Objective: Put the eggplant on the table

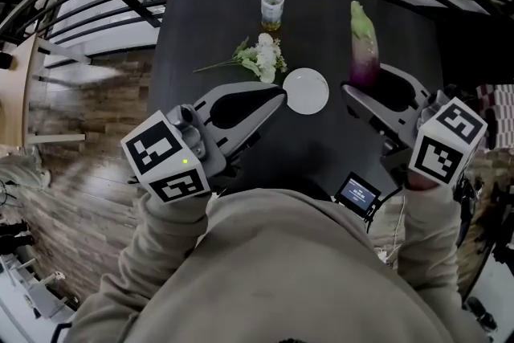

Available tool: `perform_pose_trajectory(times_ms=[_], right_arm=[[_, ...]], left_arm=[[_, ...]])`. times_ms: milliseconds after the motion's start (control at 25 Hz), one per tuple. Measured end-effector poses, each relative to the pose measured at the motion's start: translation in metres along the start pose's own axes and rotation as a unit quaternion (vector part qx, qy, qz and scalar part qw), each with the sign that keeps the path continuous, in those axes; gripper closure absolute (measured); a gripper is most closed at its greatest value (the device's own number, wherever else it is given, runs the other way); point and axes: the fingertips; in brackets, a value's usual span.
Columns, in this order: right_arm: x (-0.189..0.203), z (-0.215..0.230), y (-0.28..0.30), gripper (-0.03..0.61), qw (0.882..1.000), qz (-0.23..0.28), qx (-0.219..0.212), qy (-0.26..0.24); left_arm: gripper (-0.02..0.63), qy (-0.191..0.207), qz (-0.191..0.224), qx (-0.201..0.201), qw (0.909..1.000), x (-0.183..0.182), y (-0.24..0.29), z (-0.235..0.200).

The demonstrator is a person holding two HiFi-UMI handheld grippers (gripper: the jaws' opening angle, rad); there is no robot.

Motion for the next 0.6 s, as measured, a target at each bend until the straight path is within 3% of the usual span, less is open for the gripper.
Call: perform_pose_trajectory(times_ms=[600], right_arm=[[0.033,0.039,0.062,0.339,0.996,-0.085,0.003,0.008]], left_arm=[[0.606,-0.054,0.024,-0.055,0.9967,0.032,-0.035,-0.023]])
Point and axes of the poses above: the fingertips, and each gripper's own axes: y forward along the fingers, z to its right, x out of its underside, and after that the axes turned 15 degrees about -z, right-handed
